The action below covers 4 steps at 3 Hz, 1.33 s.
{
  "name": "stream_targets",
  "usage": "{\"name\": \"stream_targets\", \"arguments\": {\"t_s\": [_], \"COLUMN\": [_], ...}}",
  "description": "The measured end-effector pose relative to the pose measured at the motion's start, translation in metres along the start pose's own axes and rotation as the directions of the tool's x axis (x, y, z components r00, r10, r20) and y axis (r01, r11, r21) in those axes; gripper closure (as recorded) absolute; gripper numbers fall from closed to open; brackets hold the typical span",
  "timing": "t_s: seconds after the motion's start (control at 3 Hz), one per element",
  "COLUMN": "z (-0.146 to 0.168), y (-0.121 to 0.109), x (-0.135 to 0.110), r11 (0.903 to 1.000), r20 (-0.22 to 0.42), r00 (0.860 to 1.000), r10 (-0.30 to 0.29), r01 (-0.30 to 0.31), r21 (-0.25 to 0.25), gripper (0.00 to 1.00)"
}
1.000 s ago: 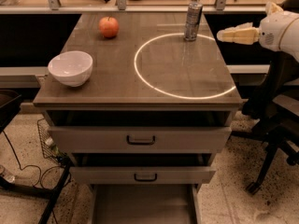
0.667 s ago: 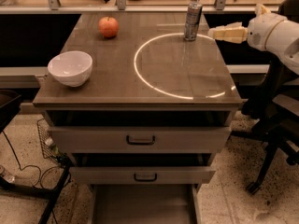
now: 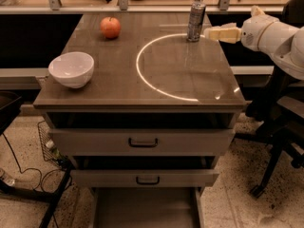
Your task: Move redbull can near white bowl
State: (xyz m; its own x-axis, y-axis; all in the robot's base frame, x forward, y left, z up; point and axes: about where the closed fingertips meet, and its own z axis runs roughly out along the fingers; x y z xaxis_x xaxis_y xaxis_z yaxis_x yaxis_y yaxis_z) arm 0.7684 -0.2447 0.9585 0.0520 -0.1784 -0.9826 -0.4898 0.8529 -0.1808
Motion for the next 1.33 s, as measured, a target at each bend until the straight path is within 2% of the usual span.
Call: {"name": "stream_targets", "arguments": {"t_s": [0.33,1.0,1.33], "z": [0.008,0.056,0.079], "y": [0.004,0.012,0.013], "x": [0.004,0.017,0.024], "r11": [1.0000,0.9962,0.9906], "r20": [-0.017,-0.054,-0.053], "r00": [1.000,0.999,0.998], "r10": [-0.007,-0.007,0.017], "r01": [0.007,0.002,-0.024], "r21": [-0.003,-0.088,-0.135], "gripper": [0.00,0.00,0.00]}}
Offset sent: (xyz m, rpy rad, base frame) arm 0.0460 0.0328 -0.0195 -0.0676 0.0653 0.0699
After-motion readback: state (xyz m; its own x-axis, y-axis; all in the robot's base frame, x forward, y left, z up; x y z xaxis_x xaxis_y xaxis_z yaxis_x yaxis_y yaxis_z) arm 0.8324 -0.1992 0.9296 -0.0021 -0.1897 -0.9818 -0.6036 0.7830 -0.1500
